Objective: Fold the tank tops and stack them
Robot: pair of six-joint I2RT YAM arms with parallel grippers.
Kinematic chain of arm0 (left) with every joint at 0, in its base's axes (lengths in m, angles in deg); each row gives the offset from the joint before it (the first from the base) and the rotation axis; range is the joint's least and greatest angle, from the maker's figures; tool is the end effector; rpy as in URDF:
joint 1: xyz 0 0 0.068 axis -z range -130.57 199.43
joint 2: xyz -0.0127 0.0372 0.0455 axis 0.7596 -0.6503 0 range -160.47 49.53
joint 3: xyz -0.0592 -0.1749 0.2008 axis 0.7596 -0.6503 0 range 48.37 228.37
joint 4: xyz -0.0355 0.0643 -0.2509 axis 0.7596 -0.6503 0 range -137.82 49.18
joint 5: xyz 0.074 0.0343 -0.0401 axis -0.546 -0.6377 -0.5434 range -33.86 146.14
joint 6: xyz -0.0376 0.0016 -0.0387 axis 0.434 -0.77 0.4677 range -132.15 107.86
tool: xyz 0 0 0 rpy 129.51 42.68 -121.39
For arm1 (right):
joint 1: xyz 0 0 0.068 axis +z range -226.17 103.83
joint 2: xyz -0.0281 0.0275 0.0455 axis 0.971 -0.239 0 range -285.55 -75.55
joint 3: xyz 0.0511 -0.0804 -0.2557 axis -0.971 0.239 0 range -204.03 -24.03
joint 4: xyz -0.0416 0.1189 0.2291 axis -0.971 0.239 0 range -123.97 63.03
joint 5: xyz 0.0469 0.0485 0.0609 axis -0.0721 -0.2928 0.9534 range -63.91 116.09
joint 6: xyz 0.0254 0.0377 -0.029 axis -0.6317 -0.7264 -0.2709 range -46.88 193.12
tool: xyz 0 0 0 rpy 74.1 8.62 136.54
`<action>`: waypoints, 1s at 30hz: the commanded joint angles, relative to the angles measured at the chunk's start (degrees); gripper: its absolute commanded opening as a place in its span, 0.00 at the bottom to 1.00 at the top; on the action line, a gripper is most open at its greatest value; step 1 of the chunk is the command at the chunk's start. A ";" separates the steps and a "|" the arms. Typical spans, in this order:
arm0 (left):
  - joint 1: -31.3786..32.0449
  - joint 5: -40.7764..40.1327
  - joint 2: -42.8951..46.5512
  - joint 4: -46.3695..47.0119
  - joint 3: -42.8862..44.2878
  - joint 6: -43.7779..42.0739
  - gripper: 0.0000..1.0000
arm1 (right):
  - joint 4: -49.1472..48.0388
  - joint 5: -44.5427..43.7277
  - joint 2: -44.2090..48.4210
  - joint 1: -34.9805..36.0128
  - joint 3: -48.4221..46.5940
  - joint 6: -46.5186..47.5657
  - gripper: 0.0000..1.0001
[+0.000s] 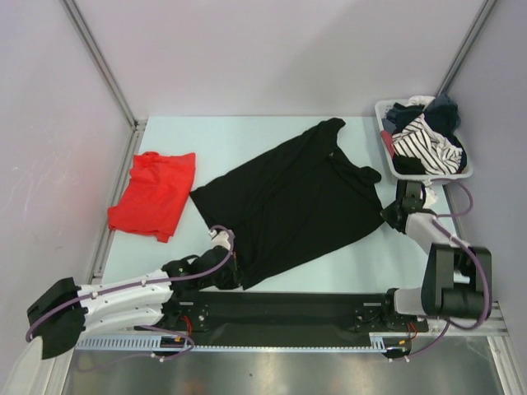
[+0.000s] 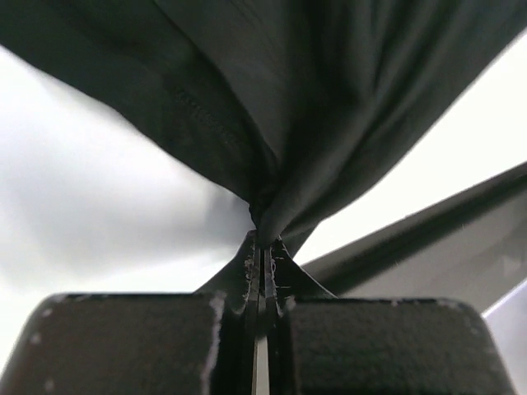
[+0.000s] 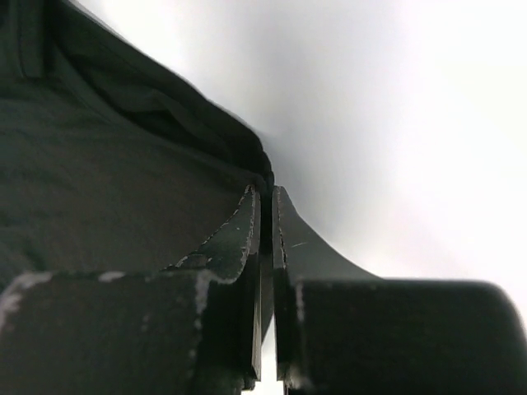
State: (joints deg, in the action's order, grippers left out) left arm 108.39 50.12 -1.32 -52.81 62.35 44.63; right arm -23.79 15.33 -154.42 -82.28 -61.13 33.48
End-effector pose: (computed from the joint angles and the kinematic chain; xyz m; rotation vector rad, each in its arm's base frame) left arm 0.0842 -0.1328 0.1368 -0.0018 2.5752 -0.7460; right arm 0.2566 -0.0343 0.1683 1.0274 2.2301 0.0228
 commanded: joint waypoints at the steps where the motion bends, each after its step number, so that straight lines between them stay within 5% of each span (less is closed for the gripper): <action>1: -6.81 4.07 0.05 -1.20 -0.53 -7.70 0.00 | 11.15 -6.10 8.18 -0.13 3.43 -7.02 0.00; 7: -18.24 13.48 -3.20 3.20 -1.32 -13.17 0.00 | 22.32 -6.11 21.45 -0.48 8.71 -12.83 0.00; 15: -16.87 20.71 3.90 5.93 -7.55 -5.55 0.00 | 30.08 -10.94 40.54 -2.33 9.16 -11.43 0.00; 19: -10.72 18.59 7.78 1.37 -7.47 -2.11 0.00 | 28.68 -12.52 38.11 -2.59 6.96 -10.20 0.00; 24: -10.53 15.53 15.58 -8.73 -2.75 -2.01 0.00 | 25.09 -9.89 30.80 -2.59 3.97 -8.18 0.00; 27: -12.37 11.21 17.37 -15.25 1.83 -4.64 0.00 | 21.57 -9.45 27.90 -1.72 2.13 -6.34 0.00; 30: -19.04 18.13 14.04 -11.58 1.41 -6.93 0.00 | 19.19 -11.47 24.39 0.30 -0.85 -5.19 0.00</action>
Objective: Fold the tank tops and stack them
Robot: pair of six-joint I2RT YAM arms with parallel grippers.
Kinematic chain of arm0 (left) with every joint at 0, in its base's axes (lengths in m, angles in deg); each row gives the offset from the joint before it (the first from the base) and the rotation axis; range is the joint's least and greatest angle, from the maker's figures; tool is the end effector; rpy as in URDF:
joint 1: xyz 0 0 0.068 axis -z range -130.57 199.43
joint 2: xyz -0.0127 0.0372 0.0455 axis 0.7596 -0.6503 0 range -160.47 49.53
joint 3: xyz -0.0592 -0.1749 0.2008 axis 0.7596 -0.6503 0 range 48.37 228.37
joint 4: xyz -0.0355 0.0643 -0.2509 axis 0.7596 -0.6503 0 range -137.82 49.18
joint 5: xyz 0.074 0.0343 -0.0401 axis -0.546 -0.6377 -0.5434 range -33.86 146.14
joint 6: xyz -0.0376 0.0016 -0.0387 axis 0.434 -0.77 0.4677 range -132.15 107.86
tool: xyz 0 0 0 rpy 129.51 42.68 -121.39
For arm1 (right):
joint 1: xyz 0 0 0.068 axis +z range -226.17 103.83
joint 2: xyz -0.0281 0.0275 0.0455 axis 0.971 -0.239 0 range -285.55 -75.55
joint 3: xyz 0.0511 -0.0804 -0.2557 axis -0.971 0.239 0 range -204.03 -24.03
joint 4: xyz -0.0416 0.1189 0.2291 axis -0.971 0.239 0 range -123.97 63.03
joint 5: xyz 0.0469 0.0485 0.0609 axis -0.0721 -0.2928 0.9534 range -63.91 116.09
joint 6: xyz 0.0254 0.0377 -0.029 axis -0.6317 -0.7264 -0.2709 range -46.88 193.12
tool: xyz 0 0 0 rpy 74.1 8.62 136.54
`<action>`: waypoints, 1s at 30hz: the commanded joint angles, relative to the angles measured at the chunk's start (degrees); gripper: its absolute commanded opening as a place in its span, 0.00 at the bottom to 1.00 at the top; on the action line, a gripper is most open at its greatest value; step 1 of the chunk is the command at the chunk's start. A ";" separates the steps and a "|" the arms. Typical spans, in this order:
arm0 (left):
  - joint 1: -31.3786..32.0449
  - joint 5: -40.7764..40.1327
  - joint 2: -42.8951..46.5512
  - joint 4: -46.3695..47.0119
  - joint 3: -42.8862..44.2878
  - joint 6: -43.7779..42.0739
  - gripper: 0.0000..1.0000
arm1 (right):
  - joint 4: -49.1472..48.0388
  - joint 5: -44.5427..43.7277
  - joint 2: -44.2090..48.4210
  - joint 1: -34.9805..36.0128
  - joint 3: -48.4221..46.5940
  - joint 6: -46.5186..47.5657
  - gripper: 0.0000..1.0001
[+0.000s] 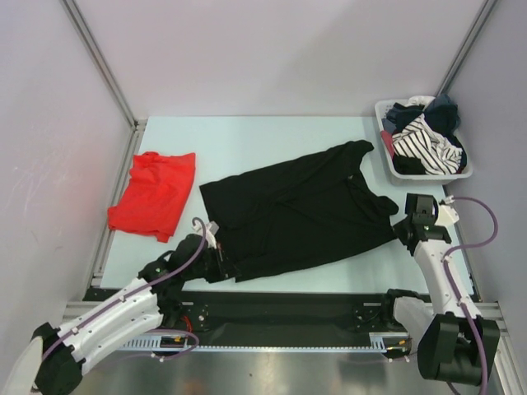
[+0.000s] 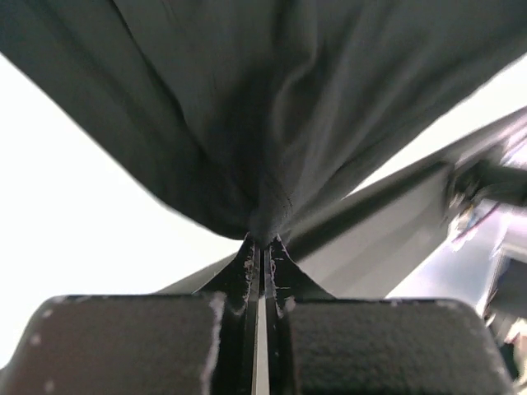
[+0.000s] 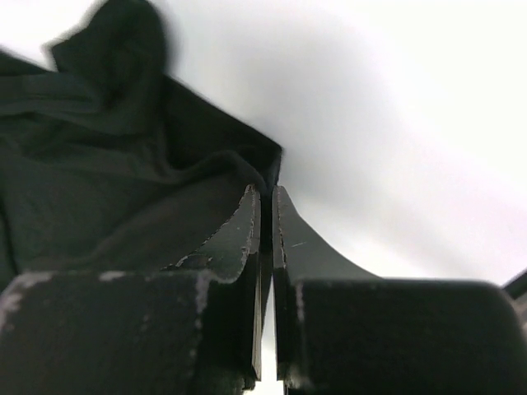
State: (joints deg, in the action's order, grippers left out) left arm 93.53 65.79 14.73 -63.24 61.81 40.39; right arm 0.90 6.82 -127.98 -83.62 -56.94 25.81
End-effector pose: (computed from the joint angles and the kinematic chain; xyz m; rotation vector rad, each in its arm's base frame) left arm 0.0906 -0.0962 0.1552 -0.0964 2.5587 -0.9589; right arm 0.1695 -0.0341 0.2100 1.2432 2.1105 -0.1226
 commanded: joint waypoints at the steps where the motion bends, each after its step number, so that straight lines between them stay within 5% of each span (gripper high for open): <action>1: -6.89 3.78 -3.32 0.95 1.86 -3.22 0.00 | -5.78 -4.01 -3.11 2.08 -6.11 2.66 0.00; 18: -25.71 8.28 -14.49 2.46 11.26 -9.99 0.00 | -10.62 -6.13 -35.63 7.27 -31.59 6.35 0.00; 30: -32.31 10.04 -27.41 10.45 14.08 -11.84 0.00 | -8.24 -8.33 -54.08 12.36 -49.09 7.67 0.00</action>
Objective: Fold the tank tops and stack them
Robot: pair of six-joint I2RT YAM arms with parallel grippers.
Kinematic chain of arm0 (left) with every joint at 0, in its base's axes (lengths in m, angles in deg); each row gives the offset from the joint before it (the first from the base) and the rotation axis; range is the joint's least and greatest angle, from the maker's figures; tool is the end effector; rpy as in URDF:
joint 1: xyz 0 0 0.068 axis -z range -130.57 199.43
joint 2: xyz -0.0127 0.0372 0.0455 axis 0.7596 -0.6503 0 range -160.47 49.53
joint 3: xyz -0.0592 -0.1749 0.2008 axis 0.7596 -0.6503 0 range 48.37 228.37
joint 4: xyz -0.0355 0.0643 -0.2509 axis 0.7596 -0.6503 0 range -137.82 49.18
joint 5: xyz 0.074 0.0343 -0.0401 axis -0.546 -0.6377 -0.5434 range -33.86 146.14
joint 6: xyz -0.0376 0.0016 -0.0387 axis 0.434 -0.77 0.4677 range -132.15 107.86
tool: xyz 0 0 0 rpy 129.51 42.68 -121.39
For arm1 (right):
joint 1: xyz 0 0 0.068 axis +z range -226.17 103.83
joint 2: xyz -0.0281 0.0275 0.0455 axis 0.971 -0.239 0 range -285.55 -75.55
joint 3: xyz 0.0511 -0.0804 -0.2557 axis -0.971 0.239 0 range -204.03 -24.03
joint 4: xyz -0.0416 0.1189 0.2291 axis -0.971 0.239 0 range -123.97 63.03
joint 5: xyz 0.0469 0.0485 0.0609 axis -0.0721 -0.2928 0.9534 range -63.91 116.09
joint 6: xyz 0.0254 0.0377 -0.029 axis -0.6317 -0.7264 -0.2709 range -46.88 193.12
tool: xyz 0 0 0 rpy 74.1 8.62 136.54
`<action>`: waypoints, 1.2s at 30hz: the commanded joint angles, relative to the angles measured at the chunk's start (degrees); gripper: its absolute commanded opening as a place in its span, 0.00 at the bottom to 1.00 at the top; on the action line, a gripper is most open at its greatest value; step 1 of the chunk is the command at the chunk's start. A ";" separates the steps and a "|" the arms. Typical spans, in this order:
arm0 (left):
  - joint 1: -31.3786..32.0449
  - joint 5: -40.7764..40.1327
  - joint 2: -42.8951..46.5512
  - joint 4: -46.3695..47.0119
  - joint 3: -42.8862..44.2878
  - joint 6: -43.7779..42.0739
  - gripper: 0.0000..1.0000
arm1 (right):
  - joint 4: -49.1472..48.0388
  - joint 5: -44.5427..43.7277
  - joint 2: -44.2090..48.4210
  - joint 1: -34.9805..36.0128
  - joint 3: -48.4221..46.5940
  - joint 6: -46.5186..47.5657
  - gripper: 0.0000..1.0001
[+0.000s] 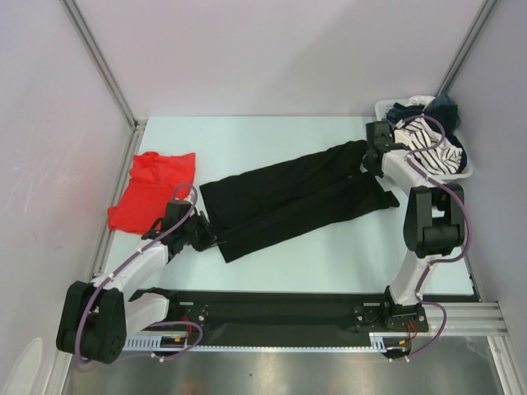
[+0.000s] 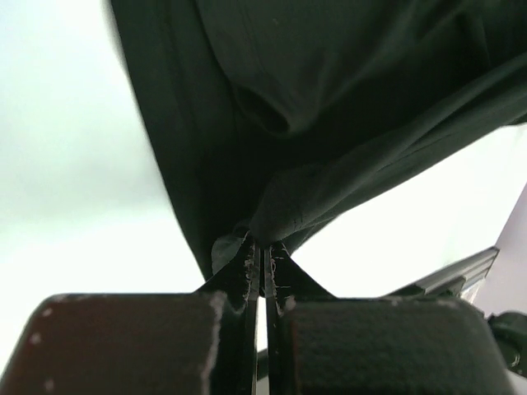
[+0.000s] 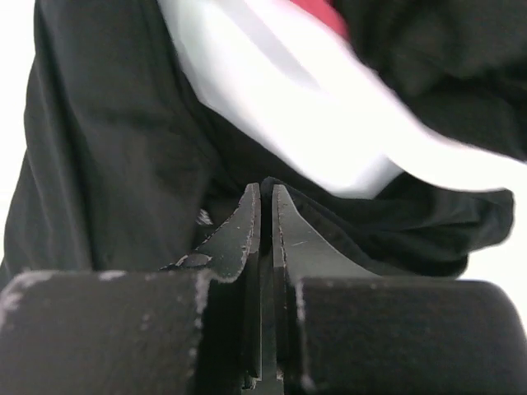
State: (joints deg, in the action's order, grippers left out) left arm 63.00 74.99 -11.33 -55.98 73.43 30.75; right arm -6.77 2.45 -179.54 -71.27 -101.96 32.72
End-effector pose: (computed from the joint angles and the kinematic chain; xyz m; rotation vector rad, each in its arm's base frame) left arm 0.1849 -0.0565 0.1657 -0.5054 2.5297 -0.8083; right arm 0.3937 0.0193 0.2306 0.8887 2.2303 -0.1563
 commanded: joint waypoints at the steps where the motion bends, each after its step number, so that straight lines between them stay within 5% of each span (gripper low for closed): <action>1: -2.22 1.01 -2.32 3.47 2.62 -2.29 0.01 | -0.48 -4.13 -3.41 0.10 -5.81 0.94 0.00; 16: -5.83 1.10 -15.60 9.53 6.85 -3.87 0.03 | 4.18 -6.42 -19.32 0.19 -23.49 2.26 0.00; 19: -6.44 0.40 -15.43 10.94 6.67 -4.31 0.27 | 5.41 -6.69 -21.87 0.02 -26.21 2.52 0.02; 20: -6.44 -0.30 -14.82 10.85 6.15 -4.14 0.44 | 6.02 -6.42 -22.22 -0.07 -26.83 2.61 0.12; 22: -6.44 -2.23 -11.67 11.38 5.35 -3.78 0.57 | 5.93 -6.16 -22.05 -0.25 -27.01 2.87 0.33; 23: -6.44 -4.59 -10.43 10.94 5.00 -3.61 0.71 | 5.93 -6.33 -21.62 -0.25 -26.75 2.87 0.51; 26: -6.44 -8.55 -4.63 9.45 3.86 -3.34 0.89 | 4.45 -6.07 -18.11 -0.16 -23.59 3.57 0.65; 31: -6.44 -12.00 1.26 5.41 4.12 -4.66 0.94 | -0.56 -3.18 -7.40 -0.25 -13.40 4.98 0.86; 36: -5.57 -11.47 1.71 5.23 4.64 -7.21 0.94 | -1.27 0.96 -0.09 -0.07 -2.17 3.85 0.81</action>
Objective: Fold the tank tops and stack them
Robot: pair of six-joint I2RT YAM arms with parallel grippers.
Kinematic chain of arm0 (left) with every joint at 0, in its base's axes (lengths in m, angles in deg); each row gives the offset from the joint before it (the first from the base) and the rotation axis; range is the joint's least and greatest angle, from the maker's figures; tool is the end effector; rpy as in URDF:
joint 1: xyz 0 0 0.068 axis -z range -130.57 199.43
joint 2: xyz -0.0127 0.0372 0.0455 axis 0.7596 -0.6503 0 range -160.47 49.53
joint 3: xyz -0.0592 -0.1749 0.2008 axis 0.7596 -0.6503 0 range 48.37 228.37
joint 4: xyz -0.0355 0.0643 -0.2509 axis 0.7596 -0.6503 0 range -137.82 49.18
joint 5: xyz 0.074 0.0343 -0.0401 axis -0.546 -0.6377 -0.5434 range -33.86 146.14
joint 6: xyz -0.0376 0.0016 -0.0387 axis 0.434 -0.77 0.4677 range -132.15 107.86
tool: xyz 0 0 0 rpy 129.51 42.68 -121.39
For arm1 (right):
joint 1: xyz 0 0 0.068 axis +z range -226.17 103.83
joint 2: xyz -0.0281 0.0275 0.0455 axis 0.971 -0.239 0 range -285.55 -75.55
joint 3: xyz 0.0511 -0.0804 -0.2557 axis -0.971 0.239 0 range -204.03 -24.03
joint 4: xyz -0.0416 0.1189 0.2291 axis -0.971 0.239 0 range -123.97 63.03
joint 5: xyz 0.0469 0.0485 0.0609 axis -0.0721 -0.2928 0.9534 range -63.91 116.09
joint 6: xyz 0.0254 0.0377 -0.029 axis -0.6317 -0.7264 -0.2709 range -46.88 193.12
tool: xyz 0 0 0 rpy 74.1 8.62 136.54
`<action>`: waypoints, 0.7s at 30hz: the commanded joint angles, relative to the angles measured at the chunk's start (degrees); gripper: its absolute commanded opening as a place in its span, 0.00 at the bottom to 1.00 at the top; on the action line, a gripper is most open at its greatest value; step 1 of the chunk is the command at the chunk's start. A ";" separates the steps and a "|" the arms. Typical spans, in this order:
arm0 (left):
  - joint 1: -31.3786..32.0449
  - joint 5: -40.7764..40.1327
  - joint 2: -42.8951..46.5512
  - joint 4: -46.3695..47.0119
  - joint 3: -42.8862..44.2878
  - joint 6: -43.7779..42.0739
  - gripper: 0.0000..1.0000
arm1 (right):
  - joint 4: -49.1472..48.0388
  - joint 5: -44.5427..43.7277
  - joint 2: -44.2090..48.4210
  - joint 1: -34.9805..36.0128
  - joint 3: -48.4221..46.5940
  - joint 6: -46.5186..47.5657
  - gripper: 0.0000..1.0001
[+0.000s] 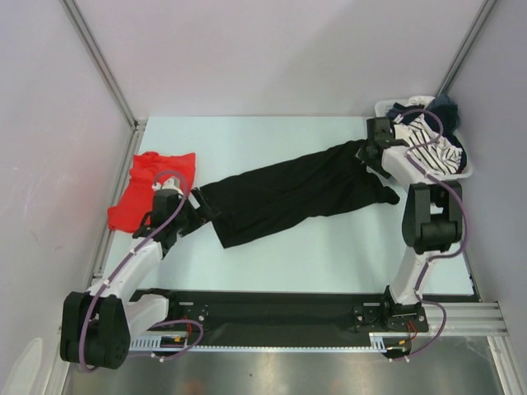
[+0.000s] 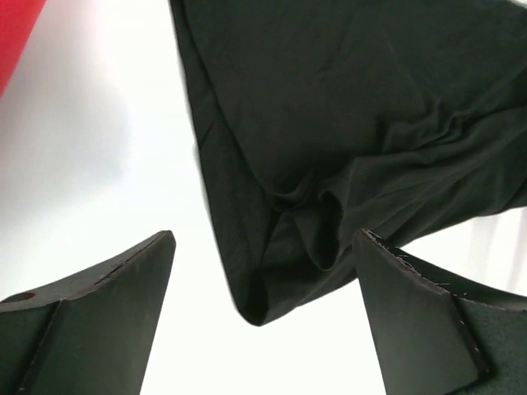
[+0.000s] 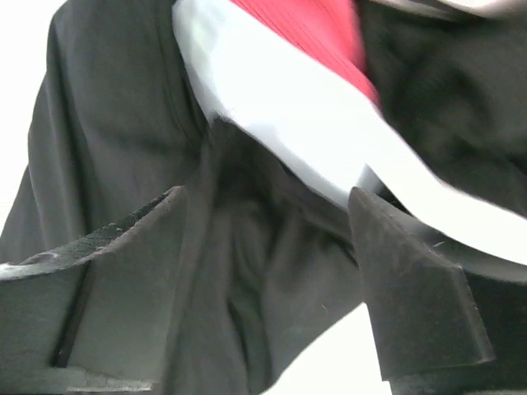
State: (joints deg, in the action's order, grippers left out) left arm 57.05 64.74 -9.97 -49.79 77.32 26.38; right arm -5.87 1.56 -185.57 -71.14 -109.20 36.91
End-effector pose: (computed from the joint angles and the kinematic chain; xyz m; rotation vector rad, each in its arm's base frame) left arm 0.2091 -0.0334 0.1985 -0.5390 2.2583 -0.5890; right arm 0.4216 0.0222 0.2282 0.8089 2.2522 -0.2039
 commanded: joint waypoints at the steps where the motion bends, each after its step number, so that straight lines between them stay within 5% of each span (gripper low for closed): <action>1: 0.99 -1.22 -0.43 -0.96 1.11 -3.88 0.94 | -2.26 2.29 7.09 -0.20 6.92 -0.79 0.78; 8: 13.02 -8.33 -9.74 -5.09 12.60 -10.13 0.98 | -5.95 9.49 14.91 -1.17 19.94 -3.16 0.75; 21: 14.53 -5.09 -22.31 -1.40 17.72 -11.63 0.82 | -18.86 15.92 17.82 -6.88 33.75 -4.93 0.73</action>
State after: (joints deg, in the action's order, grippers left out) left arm 70.71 59.32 -30.58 -53.36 91.49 16.21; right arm -18.44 15.70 -167.98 -77.65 -75.54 32.61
